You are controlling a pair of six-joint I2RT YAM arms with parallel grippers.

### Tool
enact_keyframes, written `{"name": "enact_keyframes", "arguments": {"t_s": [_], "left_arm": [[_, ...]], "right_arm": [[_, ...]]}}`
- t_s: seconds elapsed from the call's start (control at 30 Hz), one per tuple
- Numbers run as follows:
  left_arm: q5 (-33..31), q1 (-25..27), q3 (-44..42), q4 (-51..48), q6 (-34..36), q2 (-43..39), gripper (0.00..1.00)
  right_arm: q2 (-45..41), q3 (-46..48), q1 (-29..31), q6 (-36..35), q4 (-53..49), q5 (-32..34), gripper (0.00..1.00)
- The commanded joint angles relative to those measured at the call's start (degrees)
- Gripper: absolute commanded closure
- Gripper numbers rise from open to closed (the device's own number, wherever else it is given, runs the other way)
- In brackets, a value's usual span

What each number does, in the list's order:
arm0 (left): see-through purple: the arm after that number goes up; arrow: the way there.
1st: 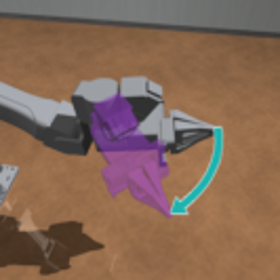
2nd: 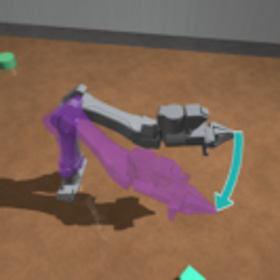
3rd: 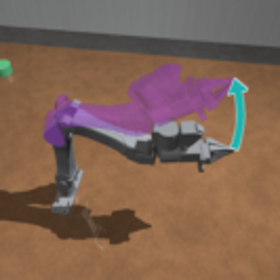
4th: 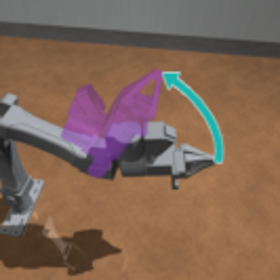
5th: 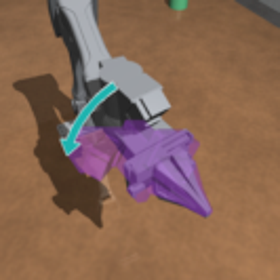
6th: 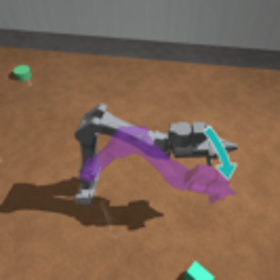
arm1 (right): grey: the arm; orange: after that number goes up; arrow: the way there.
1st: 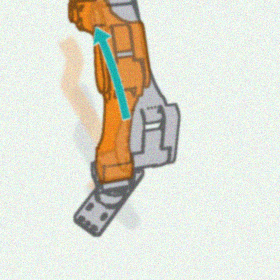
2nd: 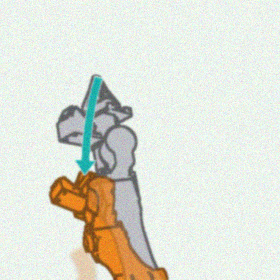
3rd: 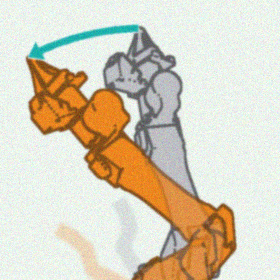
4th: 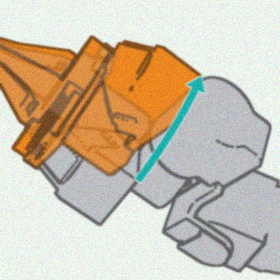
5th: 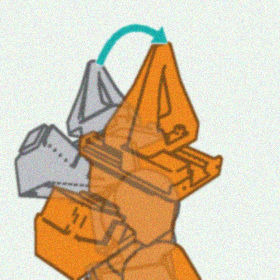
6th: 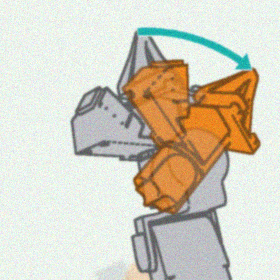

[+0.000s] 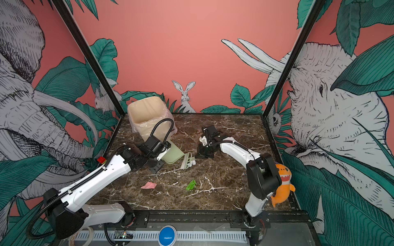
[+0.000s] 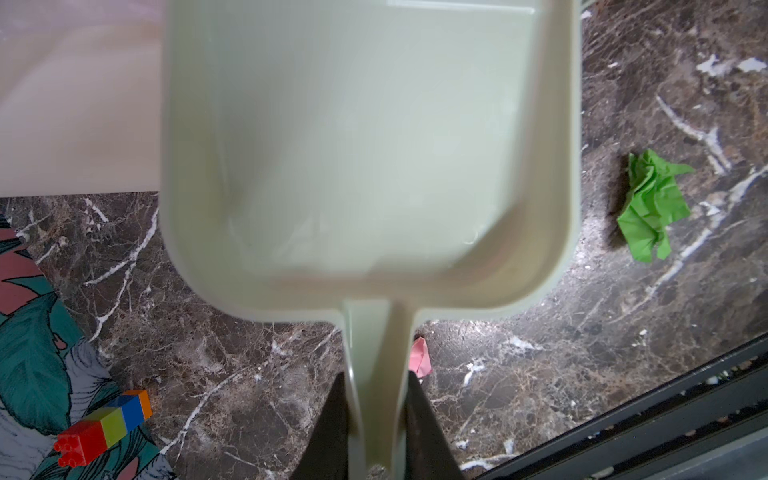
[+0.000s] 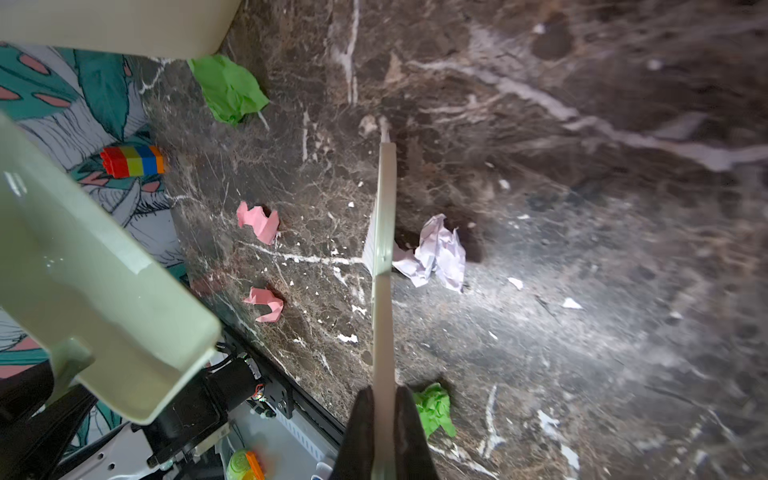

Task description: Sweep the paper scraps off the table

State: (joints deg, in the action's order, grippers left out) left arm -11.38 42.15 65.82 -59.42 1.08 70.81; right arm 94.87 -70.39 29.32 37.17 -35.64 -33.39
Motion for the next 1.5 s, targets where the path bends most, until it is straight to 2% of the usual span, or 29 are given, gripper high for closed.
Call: {"name": "enact_keyframes", "arguments": {"t_s": [0.0,0.2,0.27,0.5,0.67,0.8,0.9,1.03,1.33,1.47], "left_arm": [[0.7,-0.3,-0.5,0.1,-0.1,-0.4,0.9],[1.3,-0.3,-1.4,0.9,0.1,-0.3,0.89],[0.9,-0.3,-1.4,1.0,0.2,-0.2,0.89],[0.1,-0.3,-1.3,0.8,0.5,-0.5,0.9],[0.0,-0.4,-1.3,0.5,0.3,-0.6,0.89],[-0.2,-0.3,-1.1,0.1,0.0,-0.7,0.89],[-0.1,-0.4,-1.0,0.0,0.0,-0.6,0.89],[0.6,-0.4,-0.7,0.1,0.2,0.2,0.9],[1.9,-0.4,-0.5,1.0,0.1,1.3,0.89],[2.5,-0.3,-0.6,1.1,0.1,1.4,0.89]], "right_arm": [[-7.3,3.8,-2.6,-0.5,-4.5,1.9,1.0],[-14.4,6.2,-5.9,-5.5,-12.4,2.2,1.0],[-15.4,4.4,-4.1,-7.5,-14.3,-0.8,1.0],[-14.8,-3.4,4.6,-14.2,-24.6,-5.0,1.0],[-11.9,-4.4,9.4,-20.5,-32.2,-3.7,1.0],[-10.2,-3.6,11.2,-22.3,-32.3,-3.2,1.0],[-8.6,-3.9,12.2,-23.5,-32.3,-0.8,1.0],[-6.0,-4.4,12.4,-26.1,-34.4,5.8,1.0],[-1.5,-11.9,11.9,-28.5,-37.2,18.5,1.0],[-0.8,-14.9,10.4,-29.4,-37.6,22.0,1.0]]}}
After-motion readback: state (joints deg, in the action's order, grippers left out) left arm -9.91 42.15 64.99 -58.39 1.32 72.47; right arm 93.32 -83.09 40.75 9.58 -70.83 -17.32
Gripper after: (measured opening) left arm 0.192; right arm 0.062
